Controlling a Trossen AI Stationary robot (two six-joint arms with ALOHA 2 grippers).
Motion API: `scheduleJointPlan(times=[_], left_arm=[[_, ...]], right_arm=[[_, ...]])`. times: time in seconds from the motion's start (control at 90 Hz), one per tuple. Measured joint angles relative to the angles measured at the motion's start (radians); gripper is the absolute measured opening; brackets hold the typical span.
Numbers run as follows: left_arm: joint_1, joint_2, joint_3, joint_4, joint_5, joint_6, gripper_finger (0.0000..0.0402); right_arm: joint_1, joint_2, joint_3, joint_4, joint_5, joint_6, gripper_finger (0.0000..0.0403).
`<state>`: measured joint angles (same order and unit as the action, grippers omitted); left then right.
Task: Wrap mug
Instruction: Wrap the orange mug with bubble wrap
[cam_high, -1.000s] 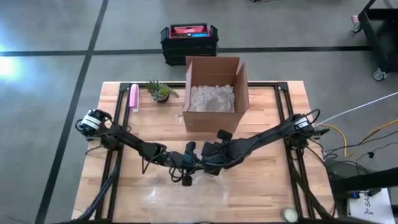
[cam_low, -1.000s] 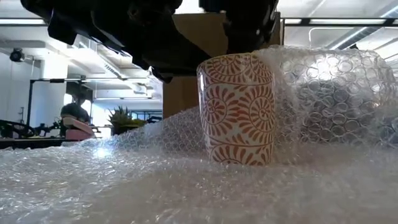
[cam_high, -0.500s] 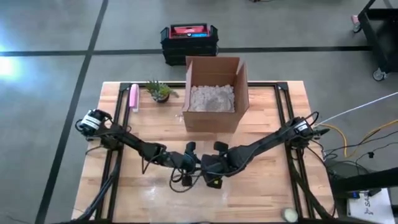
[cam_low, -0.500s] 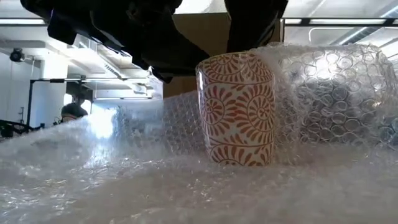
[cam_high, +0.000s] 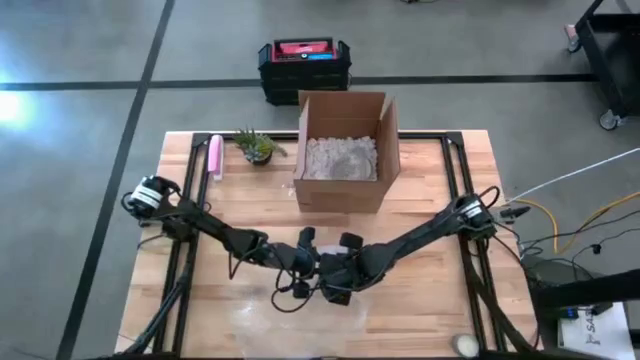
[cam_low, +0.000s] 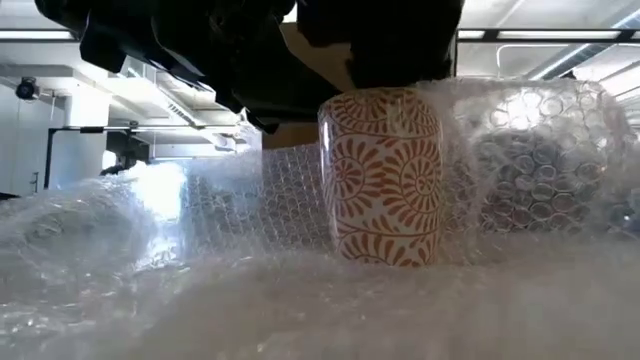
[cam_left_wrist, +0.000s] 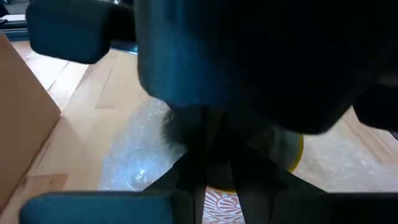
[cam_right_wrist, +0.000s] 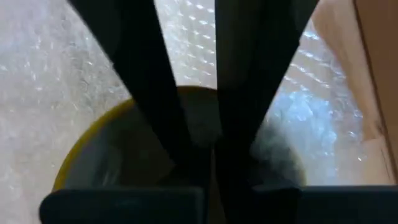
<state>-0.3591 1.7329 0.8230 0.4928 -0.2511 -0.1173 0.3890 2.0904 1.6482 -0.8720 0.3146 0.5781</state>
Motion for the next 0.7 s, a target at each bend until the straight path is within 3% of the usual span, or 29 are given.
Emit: scheduleJointPlan(times=[0.133, 0.333, 0.444, 0.533, 0.7], left_arm=[[-0.01, -0.032, -0.002, -0.024, 0.001, -0.001, 0.0058], [-0.019, -0.188, -0.007, -0.174, 0.006, 0.009, 0.0058], [-0.014, -0.246, -0.005, -0.273, -0.064, 0.009, 0.0058], [-0.014, -0.256, -0.003, -0.323, -0.125, 0.008, 0.0058], [-0.013, -0.241, -0.003, -0.335, -0.131, 0.01, 0.0058]], right_arm=[[-0.004, 0.014, 0.001, 0.008, -0.044, -0.002, 0.0007], [-0.001, -0.008, 0.002, -0.002, -0.053, 0.005, 0.0007], [-0.002, -0.022, 0.018, -0.018, -0.061, 0.0, 0.0007], [-0.002, -0.046, 0.042, -0.025, -0.079, -0.002, 0.0008], [-0.001, -0.082, 0.09, -0.074, -0.152, -0.003, 0.0008]])
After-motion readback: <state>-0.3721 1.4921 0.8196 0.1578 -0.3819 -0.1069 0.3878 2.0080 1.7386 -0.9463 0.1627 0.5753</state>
